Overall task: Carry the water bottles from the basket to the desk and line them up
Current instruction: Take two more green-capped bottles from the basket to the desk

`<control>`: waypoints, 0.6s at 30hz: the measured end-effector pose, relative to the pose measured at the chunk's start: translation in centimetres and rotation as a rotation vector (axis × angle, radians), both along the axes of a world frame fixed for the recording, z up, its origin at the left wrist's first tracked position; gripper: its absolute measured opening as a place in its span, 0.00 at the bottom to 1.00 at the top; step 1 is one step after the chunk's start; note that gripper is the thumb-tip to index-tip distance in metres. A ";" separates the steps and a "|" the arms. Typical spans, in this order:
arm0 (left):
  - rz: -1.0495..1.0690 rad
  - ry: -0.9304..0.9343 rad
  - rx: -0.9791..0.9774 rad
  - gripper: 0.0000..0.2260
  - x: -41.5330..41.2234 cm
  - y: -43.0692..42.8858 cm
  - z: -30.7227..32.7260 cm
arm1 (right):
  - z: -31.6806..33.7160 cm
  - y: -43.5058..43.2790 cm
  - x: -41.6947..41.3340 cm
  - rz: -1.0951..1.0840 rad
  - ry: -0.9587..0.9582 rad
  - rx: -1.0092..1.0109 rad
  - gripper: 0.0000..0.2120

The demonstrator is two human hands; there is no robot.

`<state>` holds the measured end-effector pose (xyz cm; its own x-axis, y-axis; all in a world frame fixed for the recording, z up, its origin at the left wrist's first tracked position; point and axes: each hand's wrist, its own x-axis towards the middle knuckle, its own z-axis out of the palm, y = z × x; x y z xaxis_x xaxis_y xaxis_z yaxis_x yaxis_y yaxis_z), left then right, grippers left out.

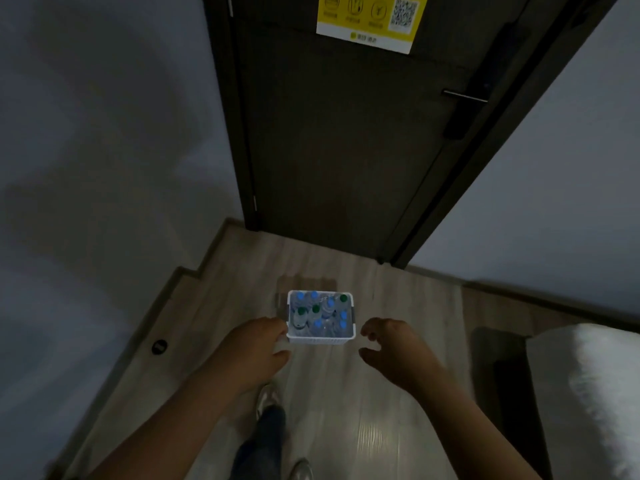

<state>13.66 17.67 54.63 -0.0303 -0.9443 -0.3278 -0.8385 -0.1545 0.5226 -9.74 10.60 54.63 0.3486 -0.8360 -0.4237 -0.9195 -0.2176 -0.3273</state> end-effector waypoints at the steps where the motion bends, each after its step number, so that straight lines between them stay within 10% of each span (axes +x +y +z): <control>1: -0.007 0.000 0.003 0.08 0.6 -1.2 -0.6 | -0.4 -1.1 0.3 -0.001 0.005 0.003 0.17; 18: 0.012 -0.016 0.075 0.07 8.2 -18.1 -17.7 | -13.7 -16.5 6.9 -0.096 0.041 0.085 0.24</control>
<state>21.85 -0.38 36.93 -0.0137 -0.9173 -0.3980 -0.8446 -0.2024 0.4956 -2.79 -5.92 40.97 0.2499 -0.8252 -0.5066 -0.9478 -0.1013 -0.3024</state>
